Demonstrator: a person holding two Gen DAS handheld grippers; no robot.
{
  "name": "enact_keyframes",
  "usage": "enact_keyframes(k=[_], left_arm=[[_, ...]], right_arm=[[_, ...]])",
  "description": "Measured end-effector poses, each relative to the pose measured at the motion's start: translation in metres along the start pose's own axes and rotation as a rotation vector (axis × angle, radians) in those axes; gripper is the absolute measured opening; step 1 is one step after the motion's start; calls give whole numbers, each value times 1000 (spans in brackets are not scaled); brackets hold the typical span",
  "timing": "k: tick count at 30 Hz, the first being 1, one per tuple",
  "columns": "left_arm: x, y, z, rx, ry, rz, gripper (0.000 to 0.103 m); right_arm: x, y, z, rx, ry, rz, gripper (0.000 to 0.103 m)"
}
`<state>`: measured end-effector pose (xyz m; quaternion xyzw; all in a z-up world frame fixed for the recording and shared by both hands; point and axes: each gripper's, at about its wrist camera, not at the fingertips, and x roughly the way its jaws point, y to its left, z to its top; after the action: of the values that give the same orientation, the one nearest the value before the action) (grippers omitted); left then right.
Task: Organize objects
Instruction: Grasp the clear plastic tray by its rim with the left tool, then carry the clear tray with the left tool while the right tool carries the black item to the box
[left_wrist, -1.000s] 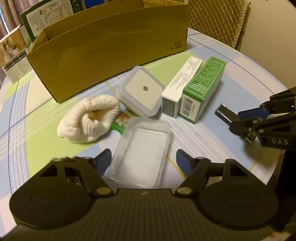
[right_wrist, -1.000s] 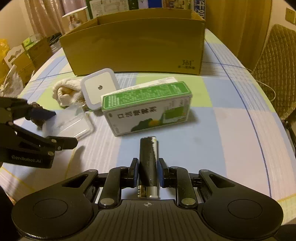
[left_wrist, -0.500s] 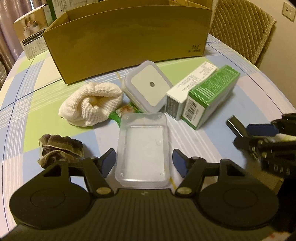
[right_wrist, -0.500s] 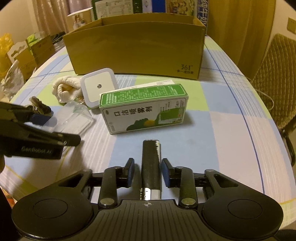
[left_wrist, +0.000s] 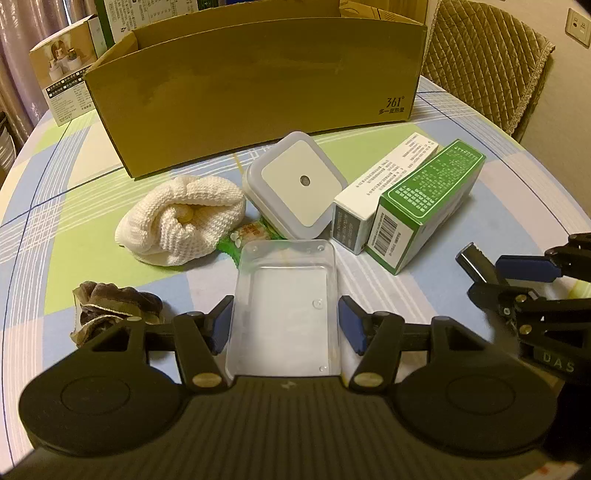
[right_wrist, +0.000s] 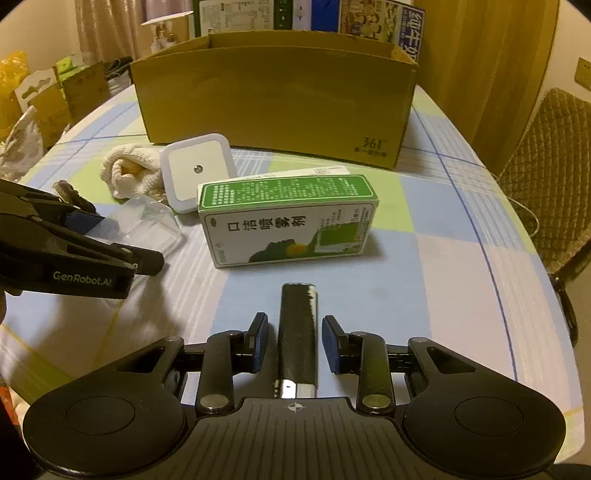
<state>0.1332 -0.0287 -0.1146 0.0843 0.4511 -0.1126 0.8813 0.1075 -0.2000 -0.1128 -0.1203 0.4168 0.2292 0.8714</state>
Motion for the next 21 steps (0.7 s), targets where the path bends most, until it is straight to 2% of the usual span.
enact_keyframes(k=[10, 12, 14, 21], left_arm=[[1, -3, 0, -14, -10, 7, 55], [1, -4, 1, -16, -9, 6, 53], [1, -4, 2, -12, -10, 11, 52], [-3, -7, 3, -14, -5, 19, 52]], right_arm=[[-4, 2, -5, 21, -6, -13, 29], [-4, 2, -5, 22, -9, -12, 28], [-4, 2, -5, 22, -10, -10, 19], [-5, 0, -3, 48, 3, -6, 19]])
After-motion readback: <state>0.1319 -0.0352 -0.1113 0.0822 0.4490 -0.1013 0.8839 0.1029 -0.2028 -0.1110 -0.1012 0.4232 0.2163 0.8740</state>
